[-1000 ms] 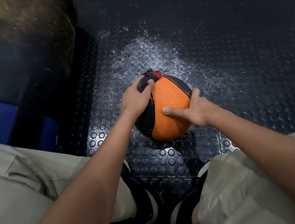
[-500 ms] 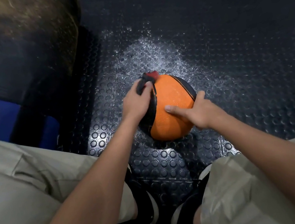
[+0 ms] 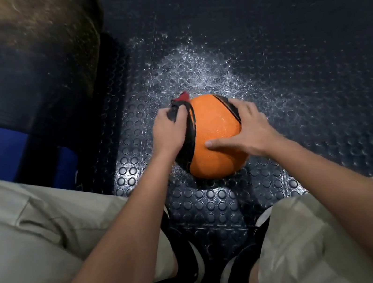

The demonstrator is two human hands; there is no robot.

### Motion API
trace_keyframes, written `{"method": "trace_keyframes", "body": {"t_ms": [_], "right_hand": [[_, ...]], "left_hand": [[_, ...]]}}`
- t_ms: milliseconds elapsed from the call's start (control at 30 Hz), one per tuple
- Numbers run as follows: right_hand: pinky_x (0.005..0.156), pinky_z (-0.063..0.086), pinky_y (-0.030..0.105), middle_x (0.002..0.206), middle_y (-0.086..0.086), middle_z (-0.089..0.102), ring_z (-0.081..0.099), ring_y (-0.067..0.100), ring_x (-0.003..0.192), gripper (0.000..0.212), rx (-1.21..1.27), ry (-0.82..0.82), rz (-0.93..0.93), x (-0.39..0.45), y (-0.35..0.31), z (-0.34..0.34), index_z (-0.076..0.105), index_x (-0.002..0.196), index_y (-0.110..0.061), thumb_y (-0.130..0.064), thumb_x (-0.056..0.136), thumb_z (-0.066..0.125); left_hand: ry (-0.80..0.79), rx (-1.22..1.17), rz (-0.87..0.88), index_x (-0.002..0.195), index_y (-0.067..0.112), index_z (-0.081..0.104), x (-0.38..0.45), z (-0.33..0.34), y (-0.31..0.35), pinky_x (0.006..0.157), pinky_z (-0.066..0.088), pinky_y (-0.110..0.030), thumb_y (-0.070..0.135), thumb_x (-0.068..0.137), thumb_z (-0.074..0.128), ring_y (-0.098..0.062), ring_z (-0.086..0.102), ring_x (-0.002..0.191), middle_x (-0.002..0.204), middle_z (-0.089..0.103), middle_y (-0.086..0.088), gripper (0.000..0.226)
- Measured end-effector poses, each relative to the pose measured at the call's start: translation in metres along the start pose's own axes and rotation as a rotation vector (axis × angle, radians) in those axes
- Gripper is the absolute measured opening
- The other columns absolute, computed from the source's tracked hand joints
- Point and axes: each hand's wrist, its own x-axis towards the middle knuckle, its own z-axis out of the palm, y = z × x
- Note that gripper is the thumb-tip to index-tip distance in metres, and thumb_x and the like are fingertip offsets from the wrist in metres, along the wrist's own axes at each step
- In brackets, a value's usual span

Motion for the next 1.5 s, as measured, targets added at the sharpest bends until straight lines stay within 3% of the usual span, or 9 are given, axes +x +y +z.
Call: {"method": "trace_keyframes", "body": {"t_ms": [100,267,367,533,700,1000,1200,1400,1500], "right_hand": [[0.113,0.028,0.068,0.155,-0.004,0.015,0.017,0.033,0.146,0.138,-0.093,0.021,-0.033,0.004,-0.008,0.004,0.005,0.155,-0.049,-0.097,0.040,0.065],[0.114,0.025,0.069,0.156,-0.006,0.002,0.006,0.031,0.148,0.147,-0.045,-0.028,-0.107,0.008,-0.016,0.013,-0.003,0.153,-0.056,-0.087,0.035,0.080],[0.116,0.014,0.070,0.164,-0.012,-0.016,-0.009,0.029,0.154,0.163,-0.058,-0.117,-0.125,0.011,-0.011,0.009,-0.012,0.156,-0.046,-0.078,0.030,0.088],[0.122,0.007,0.061,0.166,-0.012,-0.016,-0.011,0.024,0.155,0.169,-0.064,-0.110,-0.135,0.011,-0.011,0.011,-0.012,0.159,-0.033,-0.070,0.031,0.092],[0.124,0.009,0.056,0.166,-0.013,-0.017,-0.012,0.020,0.155,0.173,-0.006,-0.104,-0.074,0.010,-0.005,0.009,-0.016,0.159,-0.029,-0.069,0.030,0.093],[0.126,0.005,0.052,0.167,-0.009,-0.014,-0.011,0.020,0.155,0.173,-0.069,-0.050,-0.143,0.007,-0.014,0.021,-0.013,0.159,-0.027,-0.073,0.029,0.091],[0.123,0.009,0.058,0.167,-0.009,-0.009,-0.004,0.023,0.154,0.170,-0.126,-0.042,-0.140,0.005,-0.012,0.016,-0.013,0.159,-0.030,-0.081,0.030,0.085],[0.120,0.010,0.060,0.166,-0.005,-0.005,0.001,0.027,0.153,0.163,-0.184,-0.006,-0.183,-0.003,-0.012,0.020,-0.014,0.158,-0.037,-0.087,0.034,0.079],[0.121,0.015,0.061,0.166,-0.001,-0.001,0.005,0.030,0.151,0.163,-0.239,0.005,-0.199,-0.002,-0.014,0.023,-0.011,0.158,-0.034,-0.091,0.032,0.076]], "left_hand": [[0.016,-0.044,-0.133,0.107,0.023,0.047,0.000,-0.001,-0.005,0.063,0.036,-0.023,0.054,0.099,0.049,0.000,0.049,0.076,0.089,0.053,0.012,0.032],[-0.036,0.105,0.089,0.114,0.034,0.053,0.001,0.013,0.017,0.094,0.035,-0.039,0.063,0.096,0.040,-0.018,0.044,0.112,0.120,0.052,0.000,0.037],[-0.065,0.036,0.034,0.124,0.032,0.053,0.008,0.005,0.008,0.088,0.041,-0.034,0.050,0.102,0.039,-0.014,0.052,0.106,0.117,0.056,0.003,0.032],[-0.088,-0.115,-0.155,0.120,0.030,0.059,0.010,-0.005,-0.005,0.069,0.041,-0.028,0.043,0.104,0.039,-0.013,0.059,0.089,0.098,0.062,0.008,0.029],[-0.143,0.092,0.053,0.130,0.042,0.057,0.010,0.008,0.018,0.095,0.047,-0.038,0.063,0.089,0.048,-0.019,0.056,0.110,0.127,0.058,0.003,0.047],[-0.149,0.020,-0.087,0.113,0.027,0.057,0.009,-0.011,0.010,0.063,0.038,-0.026,0.046,0.099,0.050,-0.009,0.057,0.080,0.090,0.060,0.010,0.024],[-0.162,0.204,-0.018,0.107,0.026,0.056,0.019,-0.009,0.034,0.066,0.039,-0.030,0.061,0.091,0.054,-0.009,0.054,0.079,0.088,0.057,0.010,0.039],[-0.257,-0.147,-0.244,0.106,0.013,0.054,0.020,-0.016,-0.025,0.063,0.043,-0.032,0.047,0.106,0.028,-0.016,0.055,0.073,0.091,0.062,-0.006,0.043],[-0.258,-0.159,-0.278,0.102,0.017,0.062,0.016,-0.016,-0.018,0.067,0.046,-0.032,0.052,0.104,0.032,-0.018,0.061,0.077,0.089,0.067,-0.001,0.046]]}}
